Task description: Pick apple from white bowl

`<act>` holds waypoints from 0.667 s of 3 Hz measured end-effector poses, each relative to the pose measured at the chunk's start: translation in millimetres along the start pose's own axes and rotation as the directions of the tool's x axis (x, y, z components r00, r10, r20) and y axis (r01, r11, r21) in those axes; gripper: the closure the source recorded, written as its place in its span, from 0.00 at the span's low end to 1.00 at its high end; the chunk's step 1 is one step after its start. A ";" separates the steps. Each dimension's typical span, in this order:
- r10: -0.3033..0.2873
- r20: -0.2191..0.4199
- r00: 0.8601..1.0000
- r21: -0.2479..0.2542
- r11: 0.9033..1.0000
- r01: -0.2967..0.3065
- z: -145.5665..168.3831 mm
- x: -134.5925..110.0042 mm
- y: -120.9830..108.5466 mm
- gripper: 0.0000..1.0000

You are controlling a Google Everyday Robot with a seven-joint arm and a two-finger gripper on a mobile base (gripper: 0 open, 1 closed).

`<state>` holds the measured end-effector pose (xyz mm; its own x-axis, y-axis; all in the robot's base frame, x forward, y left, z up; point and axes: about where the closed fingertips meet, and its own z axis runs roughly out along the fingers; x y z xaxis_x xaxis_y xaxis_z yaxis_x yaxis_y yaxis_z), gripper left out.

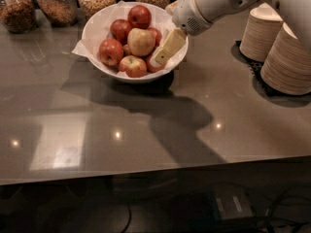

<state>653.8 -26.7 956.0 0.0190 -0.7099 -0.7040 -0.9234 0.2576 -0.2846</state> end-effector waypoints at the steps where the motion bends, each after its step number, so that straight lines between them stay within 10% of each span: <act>1: 0.000 0.029 1.000 -0.011 1.000 0.001 14.4 -1.1 -5.6 0.00; 2: -0.003 0.059 0.998 -0.028 1.000 0.005 32.4 -6.6 -12.6 0.00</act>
Offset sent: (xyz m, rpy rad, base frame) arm 0.0398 0.0336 -0.0159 0.0831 -0.0019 0.0575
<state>677.8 -4.0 943.0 0.0448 -0.6707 -0.7404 -0.9338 0.2352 -0.2696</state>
